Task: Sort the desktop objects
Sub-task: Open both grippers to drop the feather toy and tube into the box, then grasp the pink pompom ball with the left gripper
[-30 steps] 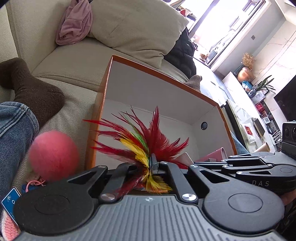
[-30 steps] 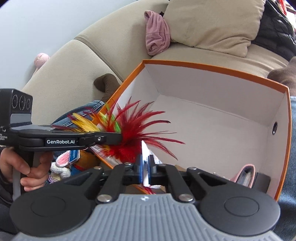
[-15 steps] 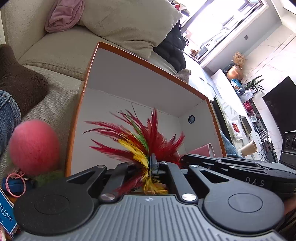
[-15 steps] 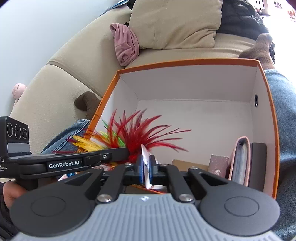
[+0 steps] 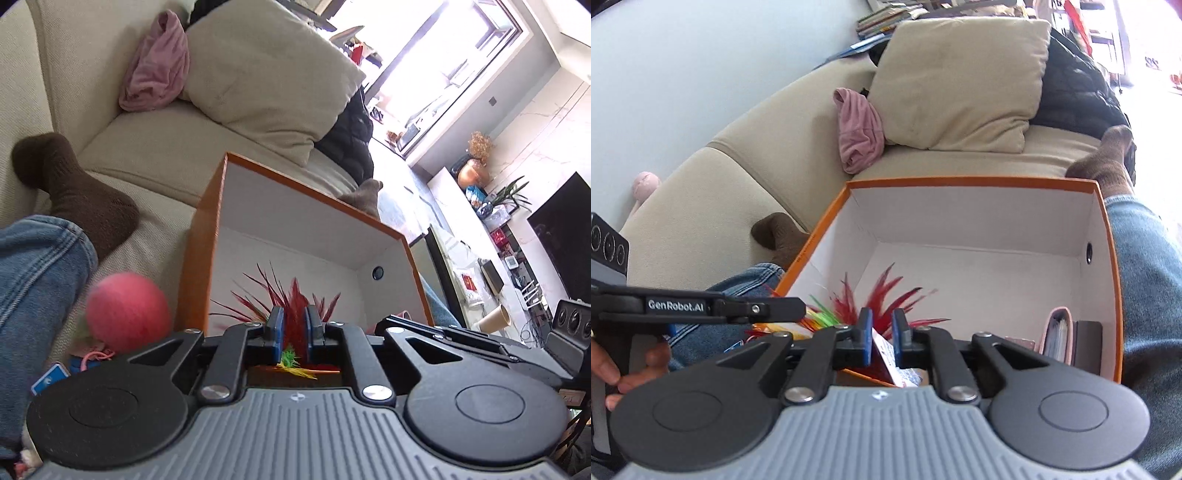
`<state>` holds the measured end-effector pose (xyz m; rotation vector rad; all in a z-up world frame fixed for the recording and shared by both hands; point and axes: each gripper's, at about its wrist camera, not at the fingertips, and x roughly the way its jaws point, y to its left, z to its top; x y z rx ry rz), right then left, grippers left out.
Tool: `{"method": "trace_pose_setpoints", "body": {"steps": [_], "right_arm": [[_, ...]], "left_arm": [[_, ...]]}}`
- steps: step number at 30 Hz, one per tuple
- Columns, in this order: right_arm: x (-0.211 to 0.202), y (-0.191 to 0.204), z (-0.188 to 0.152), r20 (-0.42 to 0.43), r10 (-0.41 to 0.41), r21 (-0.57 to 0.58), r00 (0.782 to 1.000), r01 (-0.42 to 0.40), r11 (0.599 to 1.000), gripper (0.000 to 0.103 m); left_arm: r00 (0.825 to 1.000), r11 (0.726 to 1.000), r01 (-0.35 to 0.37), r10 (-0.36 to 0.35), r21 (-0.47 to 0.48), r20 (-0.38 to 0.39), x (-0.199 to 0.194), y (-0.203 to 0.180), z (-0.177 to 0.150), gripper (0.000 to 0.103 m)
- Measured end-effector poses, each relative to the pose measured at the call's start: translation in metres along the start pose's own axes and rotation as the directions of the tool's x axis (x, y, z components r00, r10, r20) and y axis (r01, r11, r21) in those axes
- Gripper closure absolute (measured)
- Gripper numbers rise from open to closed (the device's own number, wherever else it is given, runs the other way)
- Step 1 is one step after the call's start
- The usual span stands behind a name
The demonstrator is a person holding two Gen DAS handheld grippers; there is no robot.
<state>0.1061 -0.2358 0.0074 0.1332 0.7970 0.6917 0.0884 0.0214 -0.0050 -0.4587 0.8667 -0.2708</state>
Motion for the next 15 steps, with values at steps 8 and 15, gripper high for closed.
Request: {"method": "trace_pose_setpoints", "body": {"steps": [8,15], "right_arm": [[0.001,0.039,-0.008,0.022,0.111,-0.109,0.994,-0.108,0.988,0.087],[0.024,0.08,-0.02,-0.069,0.146,-0.229,0.987,-0.158,0.96,0.083]], "left_arm": [[0.978,0.98,-0.194,0.196,-0.038,0.067,-0.058,0.03,-0.006,0.089],[0.948,0.947,-0.318,0.317,0.041,0.035,-0.056,0.048,-0.015,0.083]]}}
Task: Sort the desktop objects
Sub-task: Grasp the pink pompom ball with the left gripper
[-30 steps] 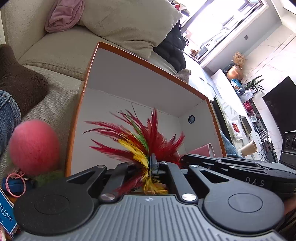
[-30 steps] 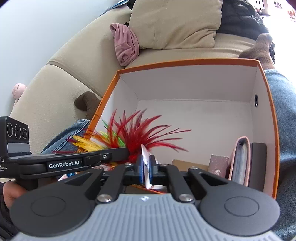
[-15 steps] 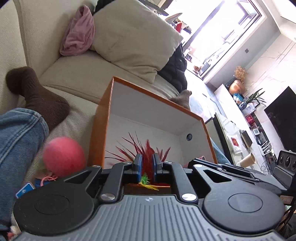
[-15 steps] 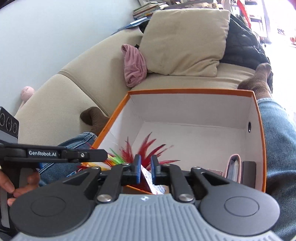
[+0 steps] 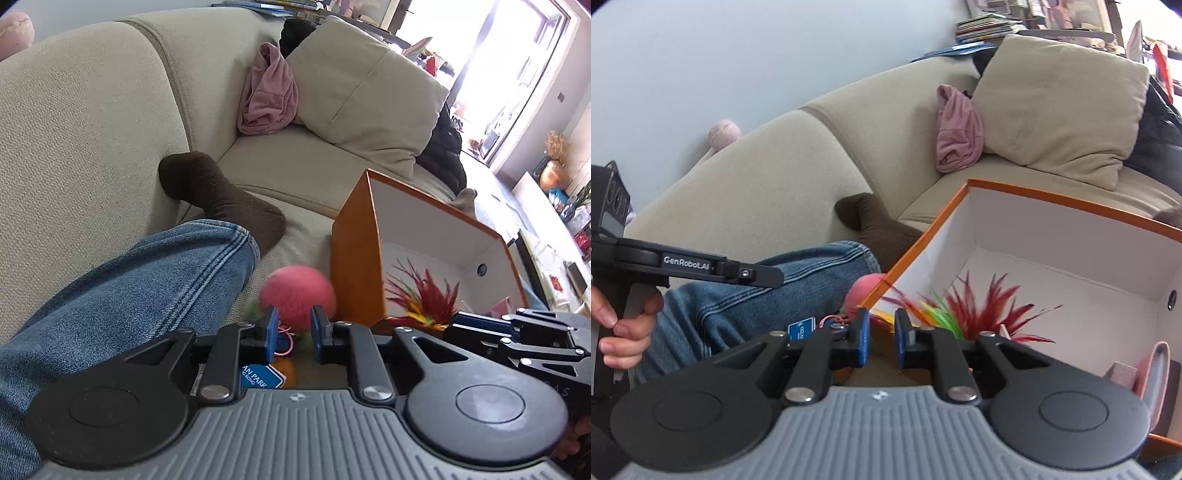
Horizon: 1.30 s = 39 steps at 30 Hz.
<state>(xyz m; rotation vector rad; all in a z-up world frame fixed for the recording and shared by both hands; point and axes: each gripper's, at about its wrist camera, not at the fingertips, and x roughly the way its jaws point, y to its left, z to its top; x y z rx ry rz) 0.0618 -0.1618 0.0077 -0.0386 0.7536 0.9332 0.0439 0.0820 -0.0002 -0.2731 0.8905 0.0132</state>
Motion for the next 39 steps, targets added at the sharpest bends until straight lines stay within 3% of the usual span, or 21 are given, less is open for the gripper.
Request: {"method": "trace_pose_setpoints", "body": {"steps": [4,11,17,21,31,34,39], "right_arm": [[0.013,0.022,0.006,-0.041,-0.029,-0.143,0.999,0.023,0.989,0.081],[0.045,0.015,0.047,-0.1,-0.13,-0.281,0.986,0.097,0.955,0.078],[0.074,0.003,0.059,-0.137,-0.164,-0.302,0.977,0.116,0.946,0.073],[0.084,-0.005,0.063,-0.145,-0.164,-0.287,0.976,0.117,0.951,0.071],[0.085,-0.022,0.067,-0.119,-0.141,-0.219,0.983,0.112,0.969,0.066],[0.084,-0.023,0.066,-0.114,-0.13,-0.206,0.985,0.104,0.973,0.066],[0.081,-0.023,0.063,-0.099,-0.141,-0.19,0.985,0.12,0.974,0.066]], "left_arm": [[1.0,0.996,0.006,-0.004,0.088,-0.024,0.017,-0.007,0.002,0.082],[0.998,0.965,0.03,-0.015,0.26,-0.06,0.047,-0.027,0.011,0.048],[0.99,0.937,-0.001,0.051,0.348,-0.135,0.092,-0.029,0.013,0.047],[0.983,0.923,0.018,0.054,0.383,-0.176,0.121,-0.029,0.014,0.047],[0.958,0.954,0.05,0.038,0.297,-0.285,0.169,-0.013,0.013,0.048],[0.958,0.943,0.032,0.066,0.331,-0.279,0.175,-0.016,0.009,0.05],[0.961,0.951,0.022,0.065,0.309,-0.268,0.167,-0.014,0.008,0.055]]}}
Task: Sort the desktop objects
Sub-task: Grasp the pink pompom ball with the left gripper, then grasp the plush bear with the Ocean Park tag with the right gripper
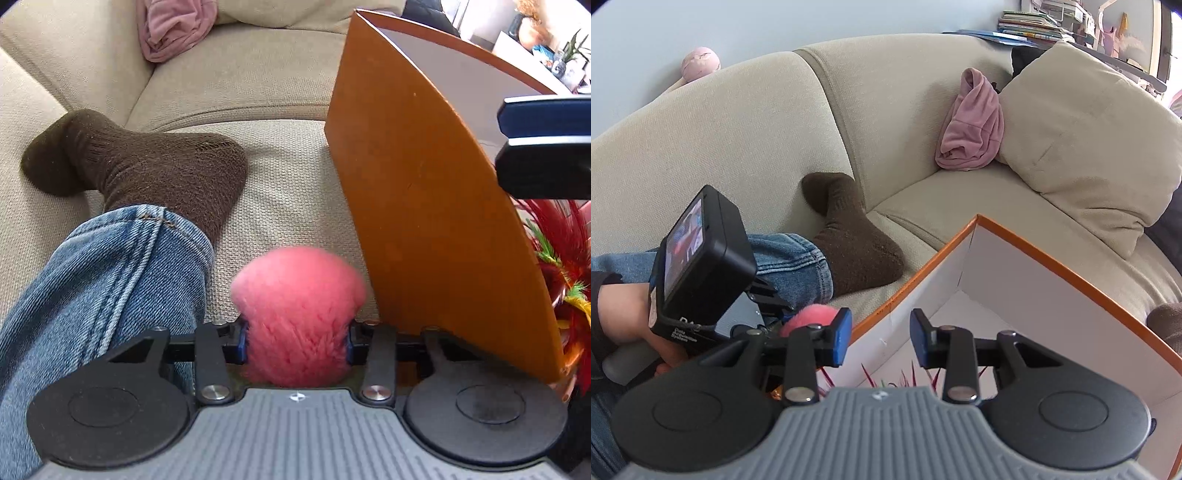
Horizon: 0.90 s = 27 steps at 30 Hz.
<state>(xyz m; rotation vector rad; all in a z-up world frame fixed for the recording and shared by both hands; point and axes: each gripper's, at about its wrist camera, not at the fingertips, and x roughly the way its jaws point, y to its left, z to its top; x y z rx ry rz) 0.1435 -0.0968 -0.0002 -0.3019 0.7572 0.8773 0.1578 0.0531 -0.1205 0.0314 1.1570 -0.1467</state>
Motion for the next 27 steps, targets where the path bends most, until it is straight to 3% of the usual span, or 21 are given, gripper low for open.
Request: {"method": "trace_pose_setpoints", "body": {"steps": [4,11,15,18,25,27], "right_arm": [[-0.013,0.007,-0.006,0.05,0.017,0.016,0.999,-0.018,1.0,0.066],[-0.034,0.041,-0.019,0.11,0.155,-0.022,0.982,-0.154,0.988,0.068],[-0.022,0.068,-0.032,0.027,0.231,-0.021,0.973,-0.23,0.973,0.068],[0.002,0.084,-0.043,-0.06,0.223,0.016,0.973,-0.222,0.975,0.068],[0.05,0.097,-0.06,-0.176,0.238,0.136,0.955,-0.216,0.967,0.064],[0.058,0.102,-0.065,-0.203,0.23,0.14,0.952,-0.204,0.969,0.061]], "left_arm": [[0.998,0.998,-0.016,0.019,-0.058,0.054,-0.023,0.004,-0.005,0.055],[0.979,0.986,0.013,0.021,-0.163,0.203,-0.095,0.019,-0.019,0.056],[0.966,0.982,0.027,0.023,-0.189,0.258,-0.132,0.025,-0.034,0.055],[0.967,0.977,0.018,0.037,-0.214,0.254,-0.147,0.03,-0.048,0.055],[0.975,0.97,-0.077,0.121,-0.229,0.187,-0.141,0.033,-0.076,0.055],[0.976,0.971,-0.072,0.115,-0.228,0.183,-0.139,0.036,-0.083,0.055]]}}
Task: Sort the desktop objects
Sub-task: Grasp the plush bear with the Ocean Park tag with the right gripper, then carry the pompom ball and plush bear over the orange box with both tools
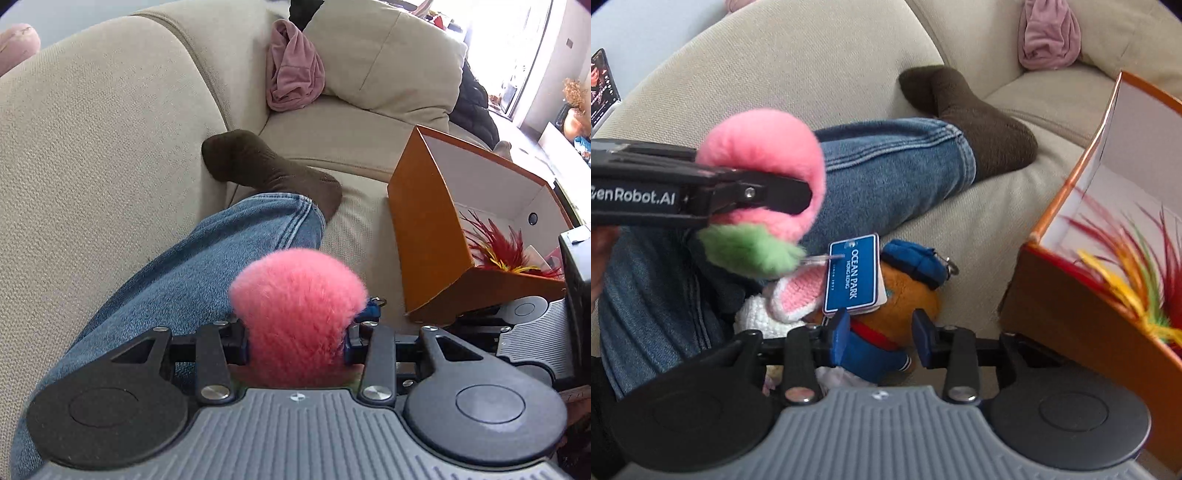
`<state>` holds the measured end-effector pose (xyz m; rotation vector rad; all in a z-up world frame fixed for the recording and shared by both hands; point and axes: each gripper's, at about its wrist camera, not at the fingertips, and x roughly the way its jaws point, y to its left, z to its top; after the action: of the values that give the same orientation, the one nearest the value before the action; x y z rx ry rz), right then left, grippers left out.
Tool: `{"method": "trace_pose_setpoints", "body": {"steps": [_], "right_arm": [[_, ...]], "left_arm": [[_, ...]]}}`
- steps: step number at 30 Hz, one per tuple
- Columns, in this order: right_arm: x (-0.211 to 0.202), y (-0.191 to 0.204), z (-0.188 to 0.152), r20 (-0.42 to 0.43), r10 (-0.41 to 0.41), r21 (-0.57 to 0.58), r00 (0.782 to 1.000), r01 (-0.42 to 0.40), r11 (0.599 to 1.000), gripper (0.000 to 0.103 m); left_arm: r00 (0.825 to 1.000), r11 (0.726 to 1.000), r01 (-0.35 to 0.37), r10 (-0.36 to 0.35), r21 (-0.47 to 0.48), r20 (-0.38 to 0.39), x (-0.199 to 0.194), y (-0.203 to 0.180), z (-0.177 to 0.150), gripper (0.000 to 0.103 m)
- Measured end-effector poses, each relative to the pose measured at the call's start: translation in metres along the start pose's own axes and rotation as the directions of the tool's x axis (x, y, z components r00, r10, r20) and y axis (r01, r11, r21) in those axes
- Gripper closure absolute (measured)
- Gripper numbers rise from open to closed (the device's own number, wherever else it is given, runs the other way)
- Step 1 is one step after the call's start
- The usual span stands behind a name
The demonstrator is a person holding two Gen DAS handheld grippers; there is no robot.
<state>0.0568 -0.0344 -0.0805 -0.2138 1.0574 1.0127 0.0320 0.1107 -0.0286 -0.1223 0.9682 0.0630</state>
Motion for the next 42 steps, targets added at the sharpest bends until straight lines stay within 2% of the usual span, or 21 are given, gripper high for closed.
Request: {"method": "trace_pose_setpoints", "body": {"steps": [4,7,13,15,19,21,24,28,29,34,36,42], "right_arm": [[0.011,0.011,-0.003,-0.011,-0.039,-0.018,0.999,0.038,0.999,0.056],[0.016,0.02,0.0,-0.012,-0.088,-0.058,0.996,0.088,0.994,0.046],[0.019,0.034,0.002,-0.026,-0.139,-0.091,0.99,0.136,0.986,0.039],[0.02,0.031,0.004,-0.04,-0.128,-0.064,0.991,0.126,0.99,0.036],[0.032,0.01,0.01,-0.079,-0.07,0.075,0.994,0.076,0.994,0.026],[0.038,0.004,0.007,-0.082,-0.054,0.121,0.995,0.064,0.991,0.027],[0.032,0.007,0.003,-0.056,-0.062,0.096,0.997,0.067,0.993,0.033],[0.018,0.003,-0.001,-0.032,-0.05,0.103,0.998,0.053,0.993,0.044],[0.013,0.004,-0.001,-0.02,-0.058,0.094,0.998,0.06,0.994,0.052],[-0.014,0.005,-0.007,0.033,-0.08,0.032,0.996,0.079,0.996,0.053],[-0.019,0.006,-0.009,0.048,-0.062,0.028,0.997,0.061,0.998,0.053],[-0.072,0.001,-0.021,0.115,-0.014,0.027,0.993,0.011,1.0,0.053]], "left_arm": [[1.0,1.0,0.016,-0.016,-0.002,-0.001,0.002,0.003,-0.005,0.055],[1.0,1.0,0.028,-0.028,-0.011,0.009,0.0,0.005,-0.007,0.055],[0.999,0.999,0.042,-0.042,-0.023,0.023,-0.003,0.009,-0.01,0.055],[0.999,0.999,0.043,-0.042,-0.024,0.025,-0.004,0.009,-0.01,0.055],[0.999,0.999,0.044,-0.044,-0.03,0.029,-0.005,0.01,-0.012,0.055],[0.999,0.998,0.046,-0.045,-0.035,0.029,-0.006,0.01,-0.013,0.055],[0.998,0.998,0.049,-0.048,-0.04,0.031,-0.007,0.011,-0.014,0.055],[0.998,0.998,0.05,-0.048,-0.05,0.04,-0.008,0.011,-0.014,0.055],[0.998,0.997,0.049,-0.046,-0.054,0.043,-0.009,0.011,-0.014,0.055],[0.996,0.997,0.049,-0.044,-0.067,0.075,-0.021,0.01,-0.013,0.055],[0.995,0.996,0.054,-0.048,-0.073,0.09,-0.027,0.01,-0.012,0.055],[0.983,0.992,0.102,-0.089,-0.075,0.16,-0.054,0.002,-0.008,0.055]]}}
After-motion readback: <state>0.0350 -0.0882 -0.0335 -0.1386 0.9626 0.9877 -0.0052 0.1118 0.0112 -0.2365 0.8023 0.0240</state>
